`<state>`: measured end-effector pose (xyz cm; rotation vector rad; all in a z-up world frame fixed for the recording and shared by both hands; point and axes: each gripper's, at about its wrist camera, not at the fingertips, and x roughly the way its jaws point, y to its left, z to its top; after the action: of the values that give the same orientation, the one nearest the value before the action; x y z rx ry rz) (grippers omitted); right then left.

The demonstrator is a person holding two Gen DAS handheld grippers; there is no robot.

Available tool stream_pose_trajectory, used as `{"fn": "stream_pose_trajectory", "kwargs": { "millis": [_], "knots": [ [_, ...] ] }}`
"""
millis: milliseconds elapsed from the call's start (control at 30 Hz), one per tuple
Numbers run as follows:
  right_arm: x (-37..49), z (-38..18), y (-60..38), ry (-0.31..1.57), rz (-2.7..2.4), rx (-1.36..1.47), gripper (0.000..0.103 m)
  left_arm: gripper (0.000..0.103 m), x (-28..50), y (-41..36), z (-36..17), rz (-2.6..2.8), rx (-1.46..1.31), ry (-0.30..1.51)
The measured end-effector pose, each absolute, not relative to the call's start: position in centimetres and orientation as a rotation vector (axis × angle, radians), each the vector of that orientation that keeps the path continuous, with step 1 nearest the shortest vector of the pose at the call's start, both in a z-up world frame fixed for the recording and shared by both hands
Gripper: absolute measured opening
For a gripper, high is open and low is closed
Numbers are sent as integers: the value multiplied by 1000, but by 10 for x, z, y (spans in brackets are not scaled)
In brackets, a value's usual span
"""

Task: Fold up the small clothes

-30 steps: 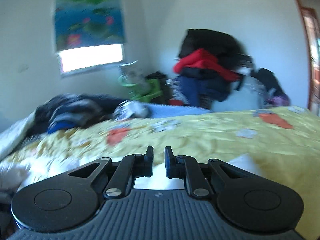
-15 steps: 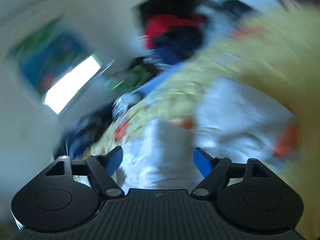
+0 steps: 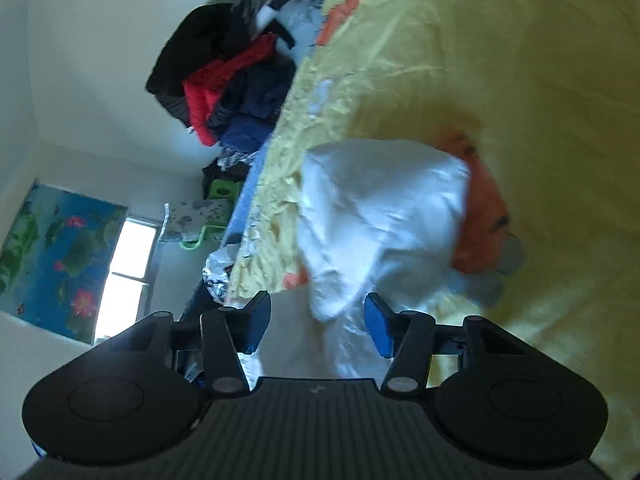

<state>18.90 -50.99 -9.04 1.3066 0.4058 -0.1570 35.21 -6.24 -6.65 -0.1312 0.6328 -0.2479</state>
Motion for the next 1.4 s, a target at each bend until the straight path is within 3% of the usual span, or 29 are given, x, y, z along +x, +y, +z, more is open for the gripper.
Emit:
{"fn": "stream_pose_trajectory", "kwargs": {
  "millis": [433, 500, 567, 633, 967, 1200, 1400],
  "knots": [
    [216, -112, -528, 337, -199, 1407, 52, 103, 353, -63, -67, -244, -123, 635],
    [221, -111, -521, 326, -223, 1373, 42, 103, 353, -64, -67, -243, -119, 635],
    [228, -118, -520, 324, -260, 1372, 13, 103, 354, -64, -67, -241, -116, 636],
    [229, -129, -520, 313, -259, 1398, 7, 103, 353, -64, -66, -242, -118, 636],
    [214, -85, -517, 204, -24, 1377, 10, 103, 348, -67, -61, -218, -92, 621],
    [219, -82, -473, 189, 343, 1466, 10, 103, 302, -73, 8, -316, -311, 467],
    [237, -110, -445, 250, 537, 1492, 12, 103, 325, -113, 22, -482, -478, 698]
  ]
}}
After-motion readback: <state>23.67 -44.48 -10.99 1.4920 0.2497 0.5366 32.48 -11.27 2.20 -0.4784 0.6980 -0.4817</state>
